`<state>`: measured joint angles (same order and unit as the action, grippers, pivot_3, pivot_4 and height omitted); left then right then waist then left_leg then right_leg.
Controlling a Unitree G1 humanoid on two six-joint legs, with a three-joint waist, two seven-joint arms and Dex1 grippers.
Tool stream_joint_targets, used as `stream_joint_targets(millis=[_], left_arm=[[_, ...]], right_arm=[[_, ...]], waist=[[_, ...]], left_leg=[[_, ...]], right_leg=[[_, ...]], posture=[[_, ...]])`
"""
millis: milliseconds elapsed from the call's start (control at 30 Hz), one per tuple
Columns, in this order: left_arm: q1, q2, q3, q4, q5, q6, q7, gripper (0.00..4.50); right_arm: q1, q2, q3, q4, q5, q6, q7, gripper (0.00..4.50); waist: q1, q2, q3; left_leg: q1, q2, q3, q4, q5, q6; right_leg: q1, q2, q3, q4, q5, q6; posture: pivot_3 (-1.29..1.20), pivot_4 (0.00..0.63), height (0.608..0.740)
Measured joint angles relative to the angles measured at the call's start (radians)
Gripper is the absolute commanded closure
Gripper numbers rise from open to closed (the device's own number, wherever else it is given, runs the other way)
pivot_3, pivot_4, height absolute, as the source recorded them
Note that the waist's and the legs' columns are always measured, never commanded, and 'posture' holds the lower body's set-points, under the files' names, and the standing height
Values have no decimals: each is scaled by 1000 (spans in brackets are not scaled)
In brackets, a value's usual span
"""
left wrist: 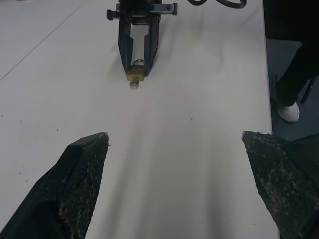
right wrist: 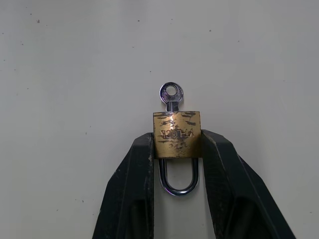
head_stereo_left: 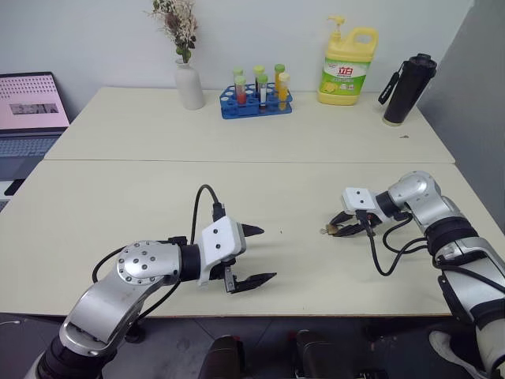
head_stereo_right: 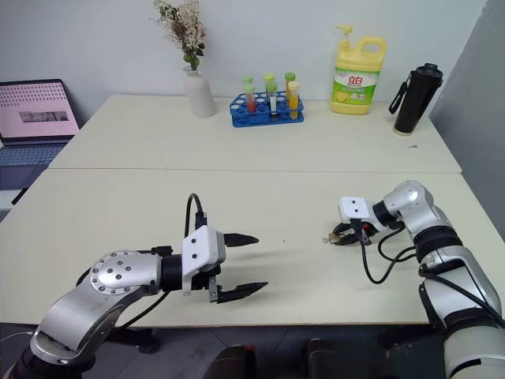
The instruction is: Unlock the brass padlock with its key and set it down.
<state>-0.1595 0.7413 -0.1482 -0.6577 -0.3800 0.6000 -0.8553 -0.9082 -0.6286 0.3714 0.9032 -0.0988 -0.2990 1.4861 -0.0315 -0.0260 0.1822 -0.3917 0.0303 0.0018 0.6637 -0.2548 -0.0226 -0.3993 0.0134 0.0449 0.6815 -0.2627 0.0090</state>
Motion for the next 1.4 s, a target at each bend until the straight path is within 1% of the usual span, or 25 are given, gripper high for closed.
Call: stream_joint_targets(millis=[100,200,233,300,333,367,400,467,500,633,767,867,1033,1200,1400], left_arm=[[1,-1,20,8,-16,2,2,0],[1,-2,61,43,-31,5,13,0],[-3,-2,76,63,-31,5,19,0],[-15,-3,85,103,-26,7,34,0],[-32,-4,88,131,-19,8,44,0],[-41,-6,92,145,-17,10,52,0],[-61,-16,95,162,-17,18,59,0],[-93,-27,92,163,-24,29,58,0],[-104,-30,90,163,-30,31,57,0],[-165,-54,73,173,-68,85,55,0],[-246,-80,65,203,-95,144,59,0],[-348,-135,48,269,-103,200,80,0],[-445,-199,31,357,-130,274,84,0],[-470,-237,33,393,-165,333,89,0],[-509,-268,44,424,-204,358,86,0]], right_arm=[[44,-15,-23,-74,5,5,-15,3569],[148,-51,-70,-259,25,32,-63,3569],[200,-69,-95,-355,35,50,-96,3569],[292,-91,-151,-532,42,86,-170,3569],[354,-95,-186,-657,35,110,-234,3569],[385,-88,-201,-720,30,120,-275,3569],[439,-70,-227,-836,-6,136,-358,3569],[496,-31,-235,-966,-67,149,-483,3569],[507,-26,-233,-998,-95,152,-522,3569],[541,-30,-234,-1095,-272,85,-717,3569],[545,-20,-229,-1117,-362,44,-824,3569],[538,-3,-208,-1117,-417,24,-883,3569],[528,7,-186,-1118,-432,-1,-908,3569],[522,7,-185,-1118,-431,-17,-918,3569],[499,13,-180,-1119,-429,-46,-926,3569]], waist=[[0,0,0],[2,0,0],[4,1,1],[4,1,1],[5,1,1],[5,1,1],[6,1,1],[2,1,1],[1,1,1],[3,1,1],[3,1,1],[4,1,0],[3,1,1],[2,1,1],[3,1,0]], left_leg=[[0,0,0,0,0,0],[-3,0,-1,-1,0,0],[-6,0,-1,-1,0,0],[-7,0,-2,-1,0,0],[-7,0,-2,-1,0,0],[-7,0,-3,-1,0,0],[-7,0,-3,-1,0,0],[-7,0,-1,-1,0,-1],[-7,0,0,-1,0,-1],[-7,-1,0,0,0,-1],[-7,-1,0,0,0,-1],[-7,-2,0,0,0,-1],[-7,-1,0,0,0,-1],[-7,-1,-1,0,0,-1],[-7,-1,-1,0,0,-1]], right_leg=[[0,0,0,0,0,0],[-3,-1,0,0,0,0],[-6,-1,0,0,0,0],[-6,-1,-1,0,0,0],[-6,-1,-1,0,-1,1],[-6,-1,-2,0,-3,4],[-6,-1,-2,0,-3,4],[-7,-1,-1,0,-3,4],[-7,-1,-1,0,-3,5],[-6,0,-1,0,-3,5],[-6,1,-1,0,-3,5],[-6,1,-1,0,-3,5],[-6,1,-1,0,-3,5],[-7,1,0,0,-3,4],[-6,1,0,0,-3,4]], posture=[[0,150,740],[0,150,740],[0,150,740],[0,150,740],[0,150,740],[0,150,740],[0,150,740],[0,150,740],[0,150,740],[0,150,740],[0,150,740],[0,150,740],[0,150,740],[0,150,740],[0,150,740]])
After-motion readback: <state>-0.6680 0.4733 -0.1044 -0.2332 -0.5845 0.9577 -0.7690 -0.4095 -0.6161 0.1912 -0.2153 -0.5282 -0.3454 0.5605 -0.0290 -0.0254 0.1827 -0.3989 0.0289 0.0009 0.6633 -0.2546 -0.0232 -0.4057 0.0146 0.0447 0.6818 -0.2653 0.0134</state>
